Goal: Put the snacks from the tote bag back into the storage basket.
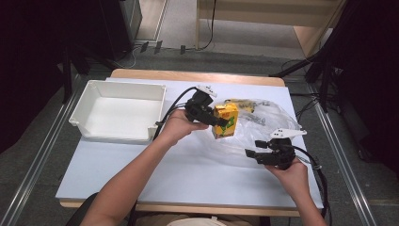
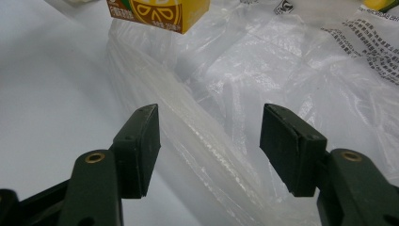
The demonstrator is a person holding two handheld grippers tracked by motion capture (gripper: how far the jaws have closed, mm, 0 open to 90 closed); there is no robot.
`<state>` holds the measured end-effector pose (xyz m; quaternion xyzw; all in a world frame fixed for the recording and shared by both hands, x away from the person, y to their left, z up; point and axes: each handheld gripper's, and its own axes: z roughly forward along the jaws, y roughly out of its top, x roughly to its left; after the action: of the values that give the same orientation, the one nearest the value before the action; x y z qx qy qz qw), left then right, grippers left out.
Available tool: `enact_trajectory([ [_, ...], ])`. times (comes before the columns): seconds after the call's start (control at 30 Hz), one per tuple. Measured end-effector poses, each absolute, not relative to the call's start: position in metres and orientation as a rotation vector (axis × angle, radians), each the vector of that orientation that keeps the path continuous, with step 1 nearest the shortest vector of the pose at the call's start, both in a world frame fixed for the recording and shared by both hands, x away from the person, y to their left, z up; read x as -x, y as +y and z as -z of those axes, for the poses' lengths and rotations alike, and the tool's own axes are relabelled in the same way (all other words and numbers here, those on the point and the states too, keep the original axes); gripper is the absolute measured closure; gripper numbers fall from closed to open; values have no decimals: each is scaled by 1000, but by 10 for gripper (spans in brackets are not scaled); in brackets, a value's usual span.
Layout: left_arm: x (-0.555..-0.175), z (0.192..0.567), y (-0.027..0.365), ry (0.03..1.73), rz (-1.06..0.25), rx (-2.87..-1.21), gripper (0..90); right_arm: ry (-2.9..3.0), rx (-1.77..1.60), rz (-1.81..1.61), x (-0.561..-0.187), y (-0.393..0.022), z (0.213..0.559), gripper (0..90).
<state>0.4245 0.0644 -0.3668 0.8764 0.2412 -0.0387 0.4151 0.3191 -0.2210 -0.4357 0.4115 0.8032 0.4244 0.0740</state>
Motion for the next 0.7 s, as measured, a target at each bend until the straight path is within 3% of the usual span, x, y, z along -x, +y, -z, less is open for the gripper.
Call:
enact_trajectory([
  [0.7,-429,356,100,658,56,-2179,526,2406,-1233,-1284,-320,-222,435,394],
])
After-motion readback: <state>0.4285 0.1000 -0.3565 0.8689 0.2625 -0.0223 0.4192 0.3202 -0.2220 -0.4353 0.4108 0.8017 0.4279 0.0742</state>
